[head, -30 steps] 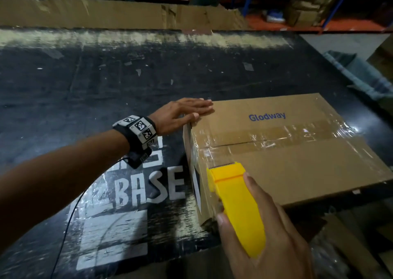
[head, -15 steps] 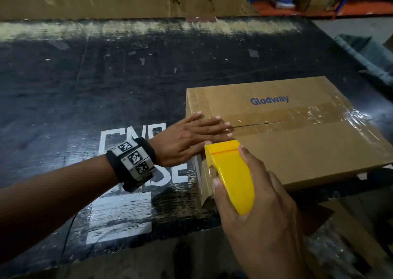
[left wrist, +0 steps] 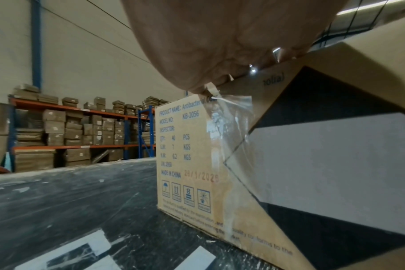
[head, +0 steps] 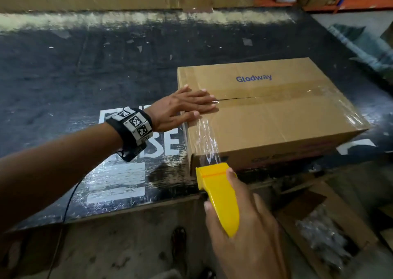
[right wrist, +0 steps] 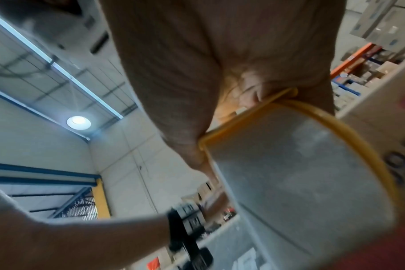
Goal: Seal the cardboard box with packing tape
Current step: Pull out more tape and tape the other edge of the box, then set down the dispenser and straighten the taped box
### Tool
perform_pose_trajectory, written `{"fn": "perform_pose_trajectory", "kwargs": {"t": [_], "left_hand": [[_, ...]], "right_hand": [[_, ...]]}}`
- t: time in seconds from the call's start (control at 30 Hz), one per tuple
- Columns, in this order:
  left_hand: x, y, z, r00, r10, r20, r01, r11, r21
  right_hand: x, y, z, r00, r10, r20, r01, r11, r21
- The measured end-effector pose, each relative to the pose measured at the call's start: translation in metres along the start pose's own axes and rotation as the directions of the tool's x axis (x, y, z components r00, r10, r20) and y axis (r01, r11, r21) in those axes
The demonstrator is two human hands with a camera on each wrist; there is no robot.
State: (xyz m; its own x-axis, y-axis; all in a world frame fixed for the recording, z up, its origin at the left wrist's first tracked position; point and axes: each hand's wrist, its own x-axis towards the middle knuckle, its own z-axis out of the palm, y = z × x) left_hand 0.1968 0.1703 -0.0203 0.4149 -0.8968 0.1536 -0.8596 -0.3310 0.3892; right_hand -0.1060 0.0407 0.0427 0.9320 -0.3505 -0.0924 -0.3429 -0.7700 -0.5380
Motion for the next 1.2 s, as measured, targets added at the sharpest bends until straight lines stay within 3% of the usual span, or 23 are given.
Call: {"fn": "perform_pose_trajectory", "kwargs": {"t": [0.07,0.3,0.47,0.6,0.8,0.93,1.03,1.2], "left_hand": [[-0.001,0.004,0.0,1.0,-0.015,0.001,0.015,1.0,0.009],[-0.01,0.033,-0.002,0.989,-0.145,0.018,0.143,0.987,0.071],[-0.035,0.09,0.028,0.991,-0.121,0.052,0.111,0.981,0.159],[-0.04,0.096,0.04,0.996,-0.093,-0.014,0.093,0.959,0.267],[-0.03,0.11,0.034,0.984,-0.171,-0.057,0.179,0.964,0.196],[0.005,0.151,0.046,0.957,-0.236,-0.17,0.252,0.964,0.081],[0.052,0.187,0.065,0.965,-0.164,-0.205,0.174,0.984,0.035],[0.153,0.231,0.096,0.979,-0.098,-0.18,0.097,0.995,-0.012]], "right_hand": [[0.009,0.014,0.012,0.995,0.019,0.096,-0.024,0.998,0.052],[0.018,0.078,0.061,0.968,0.039,0.248,-0.083,0.982,0.169],[0.024,0.105,0.064,0.986,-0.032,0.167,-0.033,0.927,0.374],[0.024,0.119,0.055,0.99,-0.091,0.111,0.024,0.869,0.494],[0.019,0.156,0.02,0.995,-0.086,-0.04,0.092,0.783,0.615],[0.024,0.194,-0.016,0.986,0.011,-0.168,0.1,0.765,0.637],[0.039,0.229,-0.041,0.948,0.111,-0.299,0.094,0.8,0.593],[0.086,0.292,-0.079,0.893,0.271,-0.359,0.006,0.792,0.611]]}}
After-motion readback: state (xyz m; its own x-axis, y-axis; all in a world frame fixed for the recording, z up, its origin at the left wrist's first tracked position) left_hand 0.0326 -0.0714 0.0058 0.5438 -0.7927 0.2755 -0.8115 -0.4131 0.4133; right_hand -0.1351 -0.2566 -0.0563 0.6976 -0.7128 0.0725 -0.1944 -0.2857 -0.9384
